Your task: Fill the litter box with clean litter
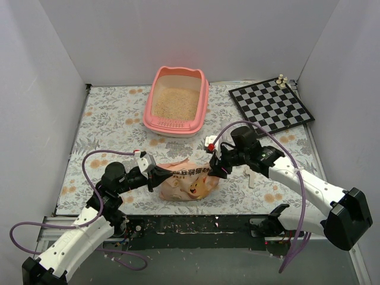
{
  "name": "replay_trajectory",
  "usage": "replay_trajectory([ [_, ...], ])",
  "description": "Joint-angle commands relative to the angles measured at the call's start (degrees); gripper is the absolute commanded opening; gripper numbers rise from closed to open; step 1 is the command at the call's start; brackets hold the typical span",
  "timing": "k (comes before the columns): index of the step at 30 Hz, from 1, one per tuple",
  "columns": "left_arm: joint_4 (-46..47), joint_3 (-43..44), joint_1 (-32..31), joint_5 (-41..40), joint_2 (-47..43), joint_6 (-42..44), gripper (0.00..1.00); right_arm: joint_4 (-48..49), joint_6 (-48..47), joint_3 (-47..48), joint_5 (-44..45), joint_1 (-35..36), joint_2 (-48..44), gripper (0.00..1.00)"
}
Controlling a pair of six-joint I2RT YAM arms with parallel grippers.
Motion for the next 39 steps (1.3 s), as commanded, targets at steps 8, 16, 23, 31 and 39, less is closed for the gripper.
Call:
replay_trajectory([
  [8, -1.0, 1.8, 0.4, -2.9, -4.6, -1.0, 0.00, 6.9, -0.1, -4.4, -8.2, 0.1, 5.0, 0.58],
  [16, -1.2, 1.8, 0.4, -3.0, -5.0, -1.2, 0.00, 8.4, -0.2, -4.8, -12.9, 1.4, 9.4, 0.51],
  [23, -1.2, 1.2, 0.4, -3.6, -6.6, -1.2, 0.00, 4.9, -1.8, -2.9, -14.1, 1.8, 13.4, 0.01],
  [31, -0.2, 4.5, 0.4, -3.6, -0.1, -0.4, 0.00, 2.4, -0.8, 2.7, 1.5, 1.7, 4.8, 0.01],
  [39, 3.8, 12.7, 1.0, -1.4, 11.1, 8.7, 0.00, -8.8, -5.5, 11.4, 8.9, 0.7, -2.2, 0.01],
])
